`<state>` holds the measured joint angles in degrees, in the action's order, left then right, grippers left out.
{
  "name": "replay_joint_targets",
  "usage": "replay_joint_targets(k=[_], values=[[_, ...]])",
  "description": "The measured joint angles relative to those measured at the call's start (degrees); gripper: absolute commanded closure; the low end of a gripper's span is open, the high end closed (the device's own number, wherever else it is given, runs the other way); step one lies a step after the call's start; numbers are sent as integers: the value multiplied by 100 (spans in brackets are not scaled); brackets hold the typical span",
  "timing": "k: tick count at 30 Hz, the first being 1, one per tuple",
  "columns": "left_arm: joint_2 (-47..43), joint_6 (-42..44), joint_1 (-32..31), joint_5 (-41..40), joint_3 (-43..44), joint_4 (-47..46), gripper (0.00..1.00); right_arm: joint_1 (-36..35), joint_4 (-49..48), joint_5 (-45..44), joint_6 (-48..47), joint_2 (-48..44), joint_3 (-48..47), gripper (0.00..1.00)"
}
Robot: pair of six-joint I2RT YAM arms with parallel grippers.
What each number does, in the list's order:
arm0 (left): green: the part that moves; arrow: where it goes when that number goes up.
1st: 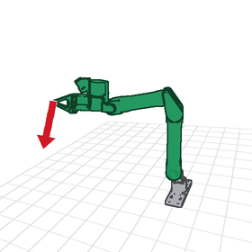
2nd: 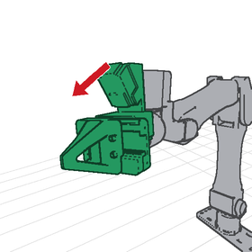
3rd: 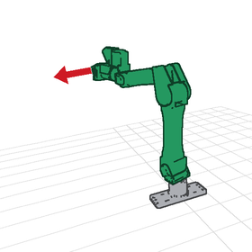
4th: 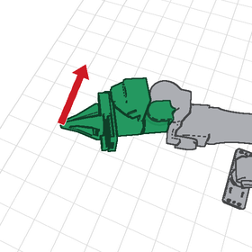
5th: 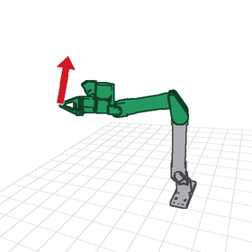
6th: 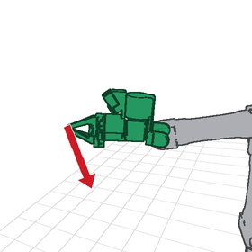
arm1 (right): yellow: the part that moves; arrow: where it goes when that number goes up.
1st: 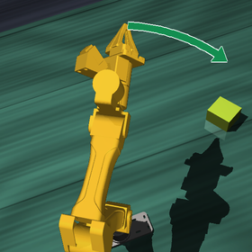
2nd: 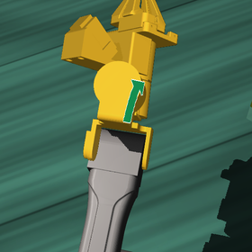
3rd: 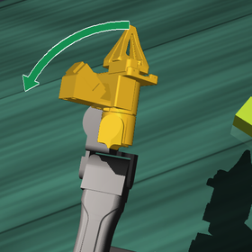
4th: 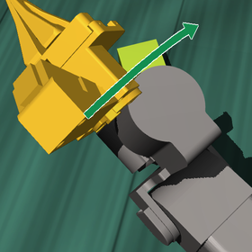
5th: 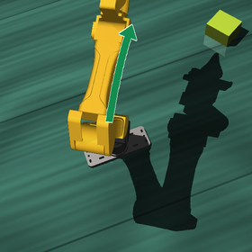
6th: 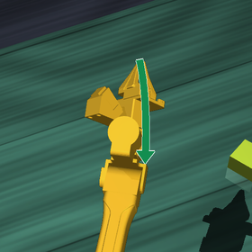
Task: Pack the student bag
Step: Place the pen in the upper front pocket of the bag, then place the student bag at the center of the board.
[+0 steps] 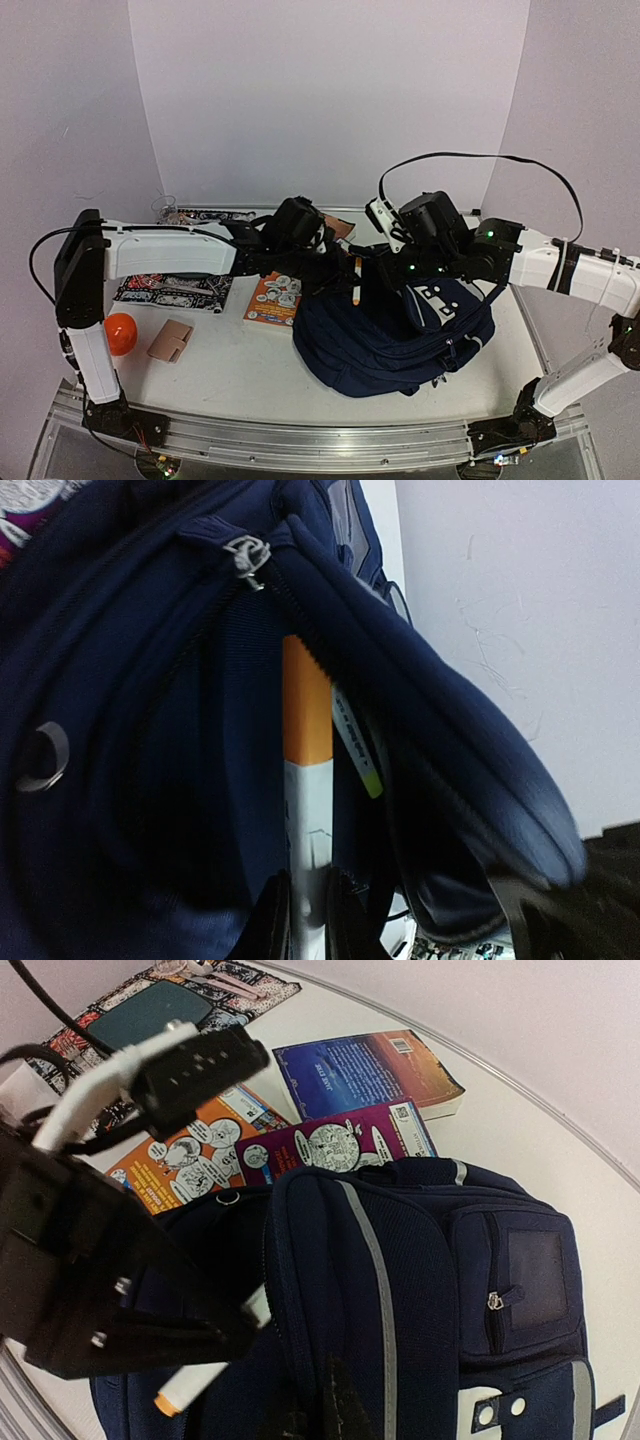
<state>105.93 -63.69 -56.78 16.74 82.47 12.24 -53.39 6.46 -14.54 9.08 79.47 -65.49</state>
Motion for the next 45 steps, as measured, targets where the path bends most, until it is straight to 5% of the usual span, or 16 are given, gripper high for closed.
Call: replay_joint_targets(k=[11, 19, 30, 38, 45], values=[[697, -256, -149, -100, 636, -196, 52, 0, 2, 38, 111, -4, 0, 100], [219, 105, -178, -401, 168, -220, 50, 4, 21, 13, 123, -41, 0, 100], [-1161, 1955, 340, -840, -568, 469, 49, 4, 126, 76, -95, -232, 155, 100], [-780, 3839, 788, -781, -258, 779, 43, -2, -52, 685, -255, -525, 777, 95], [-36, 5225, 755, -634, 279, 1001, 40, -2, -202, 1244, -155, -563, 1155, 77]])
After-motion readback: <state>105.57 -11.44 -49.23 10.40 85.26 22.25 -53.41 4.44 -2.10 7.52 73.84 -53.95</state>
